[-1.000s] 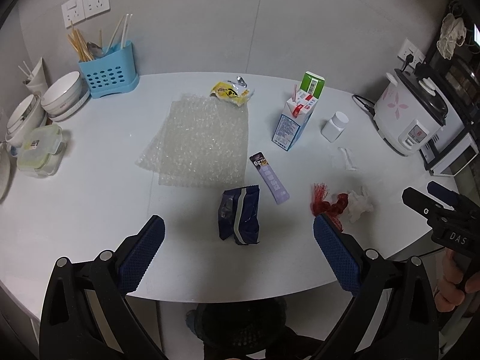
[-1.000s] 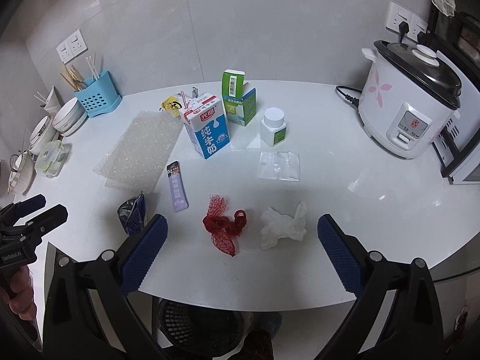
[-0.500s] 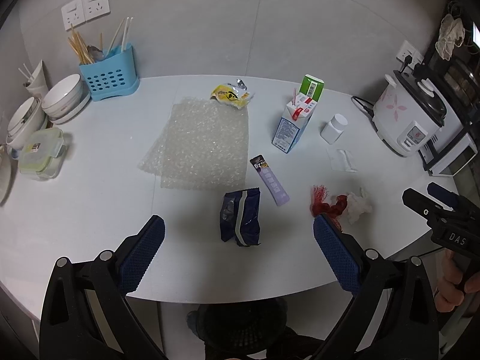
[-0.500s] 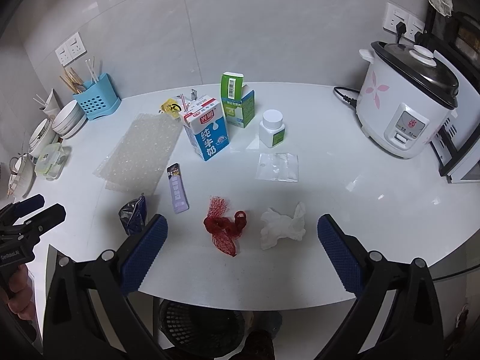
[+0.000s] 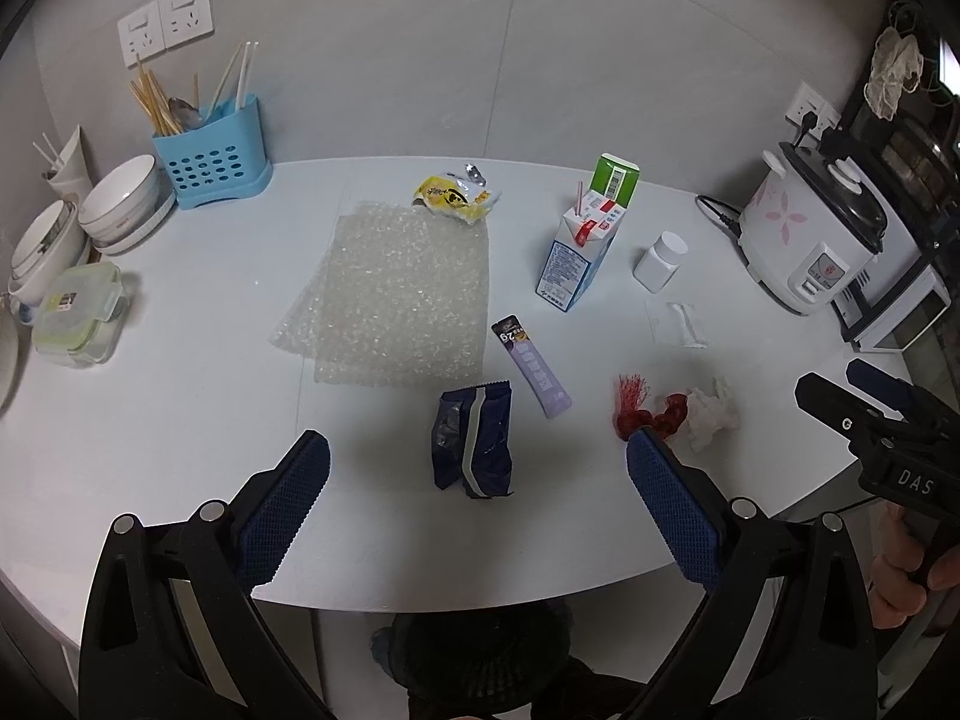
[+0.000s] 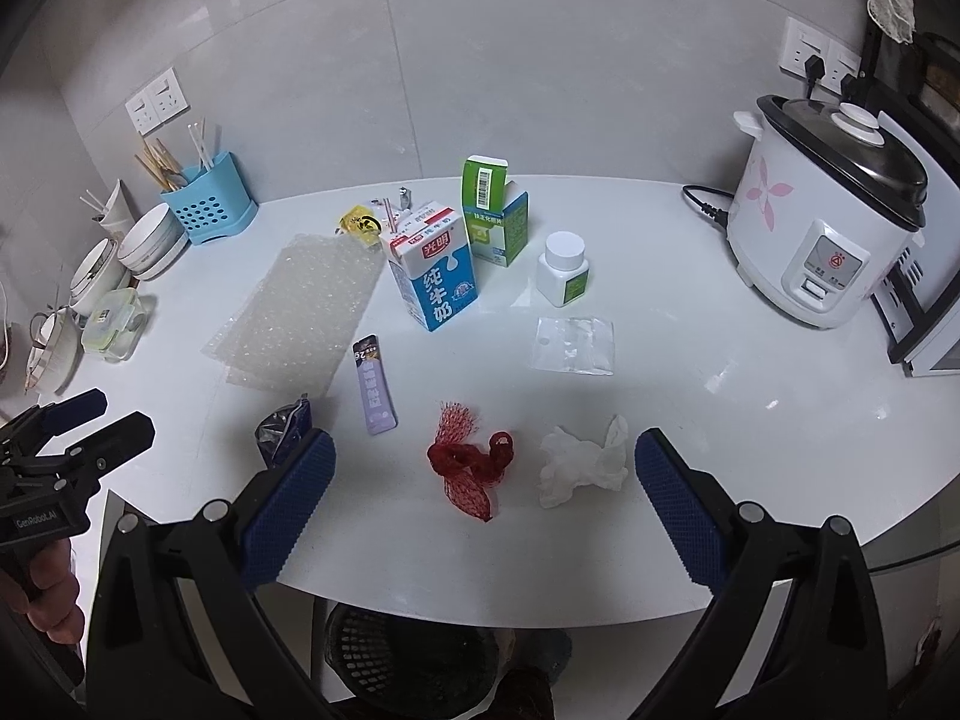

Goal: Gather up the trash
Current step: 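Grasp the white tissue with the right tool while the left tool grasps the blue wrapper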

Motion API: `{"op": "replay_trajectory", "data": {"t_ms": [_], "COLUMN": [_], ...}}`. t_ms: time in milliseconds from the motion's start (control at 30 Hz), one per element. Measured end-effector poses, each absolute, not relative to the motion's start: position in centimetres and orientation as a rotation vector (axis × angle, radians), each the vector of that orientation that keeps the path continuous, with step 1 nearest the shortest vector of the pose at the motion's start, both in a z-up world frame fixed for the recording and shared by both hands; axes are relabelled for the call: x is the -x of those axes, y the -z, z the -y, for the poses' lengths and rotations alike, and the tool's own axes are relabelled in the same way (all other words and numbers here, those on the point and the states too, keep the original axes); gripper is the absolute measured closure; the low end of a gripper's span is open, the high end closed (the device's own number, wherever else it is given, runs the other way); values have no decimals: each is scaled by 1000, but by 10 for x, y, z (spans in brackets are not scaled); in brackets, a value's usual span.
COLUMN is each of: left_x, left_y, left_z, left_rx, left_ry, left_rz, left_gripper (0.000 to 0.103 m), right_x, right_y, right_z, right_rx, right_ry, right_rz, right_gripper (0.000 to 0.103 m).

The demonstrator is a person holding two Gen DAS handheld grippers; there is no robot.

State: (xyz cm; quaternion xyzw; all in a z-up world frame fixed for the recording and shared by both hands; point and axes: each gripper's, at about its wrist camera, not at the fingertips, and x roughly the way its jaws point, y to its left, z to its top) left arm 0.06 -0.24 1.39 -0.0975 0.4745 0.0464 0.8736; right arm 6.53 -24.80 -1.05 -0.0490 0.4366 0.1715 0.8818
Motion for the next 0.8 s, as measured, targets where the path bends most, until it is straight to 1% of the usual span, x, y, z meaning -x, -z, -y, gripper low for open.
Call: {"op": "replay_trajectory", "data": {"t_ms": [200, 800], "left_x": [-6, -50], "left_y": [-2, 83], "left_z": [-1, 9], "left_rx": [210, 196], "left_ry": [-99, -96], "left_rz": [-998, -1073], "left_gripper": [6, 6], "right_x": [-74, -125], "right_y": [23, 118], "right_z": [252, 285], "right_rx": [121, 149], "right_ry": [-330, -260], "right_rz": [-909, -1023], "right_gripper": [7, 12]}}
